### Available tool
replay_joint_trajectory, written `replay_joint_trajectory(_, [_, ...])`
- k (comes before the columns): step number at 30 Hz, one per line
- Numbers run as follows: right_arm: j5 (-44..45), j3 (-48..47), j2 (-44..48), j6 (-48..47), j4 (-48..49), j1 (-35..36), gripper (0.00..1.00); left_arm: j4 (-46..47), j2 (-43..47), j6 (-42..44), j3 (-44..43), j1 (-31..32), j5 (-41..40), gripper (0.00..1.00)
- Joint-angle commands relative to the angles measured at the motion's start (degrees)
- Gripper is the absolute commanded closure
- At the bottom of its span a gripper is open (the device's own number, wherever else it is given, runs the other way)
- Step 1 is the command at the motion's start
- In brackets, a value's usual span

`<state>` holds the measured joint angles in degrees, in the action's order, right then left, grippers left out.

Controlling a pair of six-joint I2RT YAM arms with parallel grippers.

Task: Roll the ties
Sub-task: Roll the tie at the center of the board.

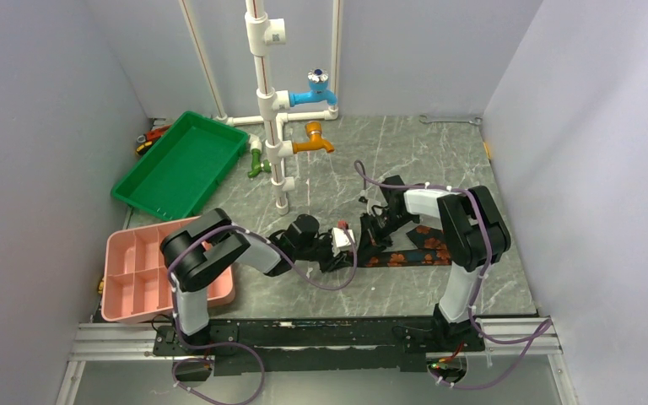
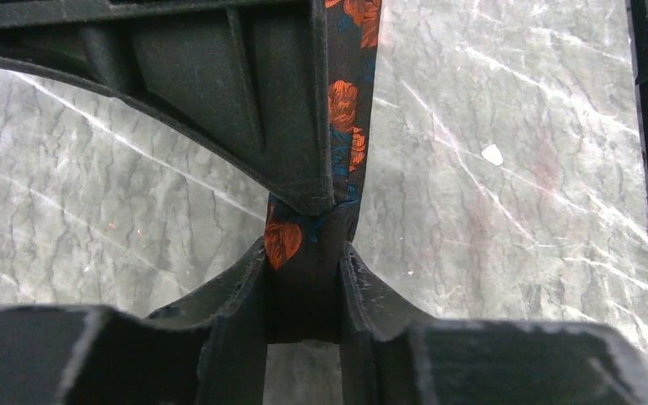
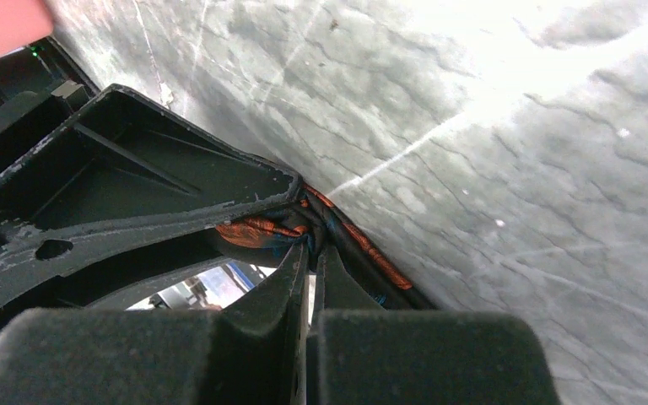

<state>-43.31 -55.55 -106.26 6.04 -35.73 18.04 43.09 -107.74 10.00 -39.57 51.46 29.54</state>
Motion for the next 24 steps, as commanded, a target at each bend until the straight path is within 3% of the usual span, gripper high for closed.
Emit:
replay_joint_trajectory(1, [5.28,-1.45,-1.67,-2.01,6.79,2.59,1.00,-13.06,3.81,3.57,0.71,0.73,-2.14,0.75])
replay_joint_trajectory(3, [5.72,-3.76,-1.06,-4.64,3.24,2.47,0.99,-17.68,5.04,4.94,0.93,0.70,-3.81,0.83])
replay_joint_trajectory(6, [7.52,-4.93,3.07,-9.46,-1.44,0.32,0.87,-21.15,5.81,5.90,1.81,0.74,-5.26,0.93])
replay_joint_trajectory(8, [8.81,-5.64,5.76,-12.27,-5.18,-1.71,0.75,-23.36,5.26,5.91,1.39,0.83,-6.76,0.96])
replay_joint_trajectory(10, [9.65,-7.48,7.03,-14.73,-10.15,-3.76,0.69,-25.55,4.57,6.27,0.26,1.22,-8.40,0.98])
replay_joint_trajectory(16, [15.54,-9.91,10.82,-21.08,-19.96,-11.71,0.68,-28.76,3.68,8.14,-1.69,1.98,-9.86,0.99])
replay_joint_trajectory(24, [25.70,-5.36,7.77,-22.30,-13.67,-11.68,0.71,-29.59,3.34,8.60,-2.09,2.17,-10.01,1.00])
